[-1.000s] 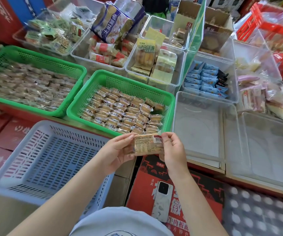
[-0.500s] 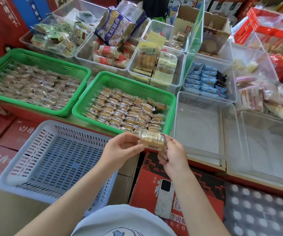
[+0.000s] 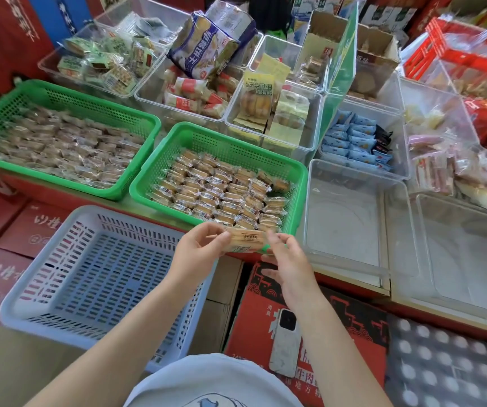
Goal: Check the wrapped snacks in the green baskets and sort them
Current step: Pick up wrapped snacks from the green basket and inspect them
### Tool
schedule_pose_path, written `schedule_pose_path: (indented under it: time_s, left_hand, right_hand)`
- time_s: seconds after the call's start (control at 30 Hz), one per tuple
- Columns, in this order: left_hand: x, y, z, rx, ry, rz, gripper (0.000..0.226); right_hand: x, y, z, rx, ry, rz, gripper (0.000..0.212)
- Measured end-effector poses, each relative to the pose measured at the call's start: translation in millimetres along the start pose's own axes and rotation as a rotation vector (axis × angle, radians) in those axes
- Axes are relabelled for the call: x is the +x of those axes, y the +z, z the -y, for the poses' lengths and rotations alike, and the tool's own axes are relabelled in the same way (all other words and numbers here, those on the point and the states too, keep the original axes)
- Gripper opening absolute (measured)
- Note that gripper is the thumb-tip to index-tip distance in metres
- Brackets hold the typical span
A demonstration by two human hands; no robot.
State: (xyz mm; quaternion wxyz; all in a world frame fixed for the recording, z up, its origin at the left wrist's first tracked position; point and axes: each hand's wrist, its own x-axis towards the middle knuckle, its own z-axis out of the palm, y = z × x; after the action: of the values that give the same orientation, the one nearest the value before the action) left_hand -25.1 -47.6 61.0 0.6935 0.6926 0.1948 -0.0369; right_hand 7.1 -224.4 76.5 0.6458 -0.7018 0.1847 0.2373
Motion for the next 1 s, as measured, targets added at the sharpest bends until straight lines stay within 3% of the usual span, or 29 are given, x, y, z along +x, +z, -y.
schedule_pose_path:
  time_s: [0.07,0.2,0.27,0.37,0.53,0.7,0.83,0.93,1.0]
  left_hand:
    - [2,-1,-1,-0.121,-0.045,0.023,0.007]
    - [5,-3,-3,-0.232,-0.076,0.101,0.009]
    - [9,-2,-3,-0.243,-0.093,0.115,0.008]
    - [17,2,-3,-0.224,-0.089,0.118,0.009]
    - [37,16,-4,-0.183,-0.102,0.089,0.013]
    - [72,32,-6,-0.279,-0.176,0.105,0.016]
    - [100,48,-9,-0.302,-0.198,0.123,0.017]
    - [125,62,-10,-0.212,-0.198,0.121,0.011]
    - [142,70,-9,-0.024,-0.188,0.126,0.010]
  right_hand:
    - [0,-1,-1,-0.014,0.008,0.050,0.030]
    - [4,-10,0,0.215,0.074,0.217,0.032]
    - [4,-14,3,0.183,0.054,0.233,0.040]
    - [8,-16,7,0.054,0.039,0.196,0.052]
    - [25,-22,13,0.024,0.059,0.132,0.038]
    - [46,-30,23,0.178,0.065,0.102,0.020]
    - [72,-39,33,0.282,0.059,0.076,0.018]
    - [98,-47,39,0.200,0.015,0.007,0.013]
    - [118,-53,44,0.064,-0.045,-0.088,0.008]
